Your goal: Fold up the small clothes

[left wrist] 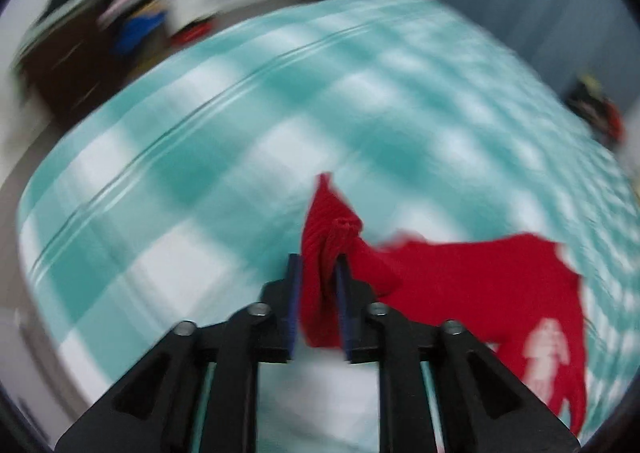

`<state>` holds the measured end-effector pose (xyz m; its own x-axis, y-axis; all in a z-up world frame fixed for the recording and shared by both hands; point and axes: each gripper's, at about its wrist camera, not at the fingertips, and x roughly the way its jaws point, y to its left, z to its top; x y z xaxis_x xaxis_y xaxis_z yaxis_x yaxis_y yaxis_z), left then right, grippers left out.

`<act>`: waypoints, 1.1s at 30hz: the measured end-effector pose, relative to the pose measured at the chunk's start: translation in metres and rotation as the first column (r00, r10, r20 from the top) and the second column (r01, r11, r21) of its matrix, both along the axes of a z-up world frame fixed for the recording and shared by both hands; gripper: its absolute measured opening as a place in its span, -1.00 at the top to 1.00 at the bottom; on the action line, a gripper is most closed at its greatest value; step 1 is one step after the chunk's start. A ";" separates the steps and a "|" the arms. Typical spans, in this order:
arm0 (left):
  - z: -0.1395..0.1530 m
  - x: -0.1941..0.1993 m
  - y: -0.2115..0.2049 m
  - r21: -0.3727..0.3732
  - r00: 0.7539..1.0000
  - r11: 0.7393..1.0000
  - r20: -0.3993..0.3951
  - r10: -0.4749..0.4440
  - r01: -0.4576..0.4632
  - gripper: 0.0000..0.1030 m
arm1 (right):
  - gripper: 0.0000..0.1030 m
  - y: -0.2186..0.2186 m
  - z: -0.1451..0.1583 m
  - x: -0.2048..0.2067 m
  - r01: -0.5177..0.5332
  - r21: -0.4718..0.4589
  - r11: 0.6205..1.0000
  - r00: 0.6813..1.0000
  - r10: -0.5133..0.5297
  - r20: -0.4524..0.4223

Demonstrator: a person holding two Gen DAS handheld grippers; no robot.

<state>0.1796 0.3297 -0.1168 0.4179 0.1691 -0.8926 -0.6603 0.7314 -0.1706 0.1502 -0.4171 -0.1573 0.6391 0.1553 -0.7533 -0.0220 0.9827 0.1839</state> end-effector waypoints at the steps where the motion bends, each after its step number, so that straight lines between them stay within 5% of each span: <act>1: -0.017 -0.015 0.015 -0.014 0.999 0.999 -0.024 0.035 -0.036 0.56 | -0.63 0.003 -0.004 0.001 -0.007 -0.005 1.000 1.000 0.007 -0.013; 5: -0.051 -0.052 0.046 -0.133 0.995 0.986 0.000 0.102 -0.101 0.46 | -0.63 0.011 -0.015 0.002 -0.017 -0.026 1.000 0.999 0.016 -0.051; 8: -0.057 -0.060 0.051 -0.209 0.991 0.974 0.079 0.112 -0.093 -0.07 | -0.63 0.018 -0.018 0.002 -0.024 -0.069 0.997 0.998 0.020 -0.059; 11: -0.054 -0.049 0.047 -0.194 0.989 0.980 0.126 0.074 -0.048 -0.48 | -0.63 0.025 -0.024 0.003 -0.036 -0.119 0.992 0.997 0.027 -0.077; 13: -0.063 -0.031 0.047 -0.153 0.997 0.988 0.063 0.033 -0.023 -0.67 | -0.63 0.030 -0.027 0.003 -0.047 -0.146 0.988 0.996 0.035 -0.084; 15: -0.073 -0.022 0.047 -0.084 0.999 0.996 -0.017 0.027 -0.028 -0.55 | -0.64 0.034 -0.029 0.003 -0.057 -0.161 0.985 0.995 0.044 -0.085; 16: -0.076 -0.020 0.046 -0.076 0.999 0.997 -0.034 0.023 -0.025 -0.17 | -0.64 0.035 -0.029 0.002 -0.059 -0.165 0.985 0.995 0.045 -0.085; 17: -0.079 -0.018 0.044 -0.097 1.000 0.995 -0.031 0.001 -0.004 0.73 | -0.64 0.035 -0.029 0.002 -0.060 -0.168 0.984 0.995 0.046 -0.086; 18: -0.081 -0.013 0.042 -0.147 0.999 0.989 -0.018 -0.036 0.033 0.92 | -0.64 0.035 -0.029 0.002 -0.060 -0.169 0.984 0.995 0.046 -0.086; 19: -0.078 -0.011 0.038 -0.118 0.998 0.992 -0.032 -0.045 0.041 0.93 | -0.64 0.035 -0.029 0.003 -0.059 -0.169 0.984 0.995 0.045 -0.087; 22: -0.055 -0.005 0.030 0.124 0.995 0.992 -0.092 -0.025 0.036 0.94 | -0.64 0.036 -0.030 0.004 -0.059 -0.172 0.983 0.995 0.044 -0.092; 26: -0.078 -0.009 0.065 0.082 0.980 0.991 -0.158 0.118 -0.106 0.94 | -0.64 0.037 -0.030 0.004 -0.060 -0.175 0.983 0.995 0.044 -0.093; 33: -0.084 0.006 0.037 0.272 0.966 0.962 -0.250 0.067 0.004 0.87 | -0.67 0.037 -0.033 0.004 -0.058 -0.175 0.983 0.994 0.040 -0.100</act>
<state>0.1852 0.3663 -0.2012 0.1734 0.4256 -0.8881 -0.6793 0.7046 0.2051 0.1546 -0.3804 -0.1898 0.5573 0.0431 -0.8292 -0.0617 0.9980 0.0104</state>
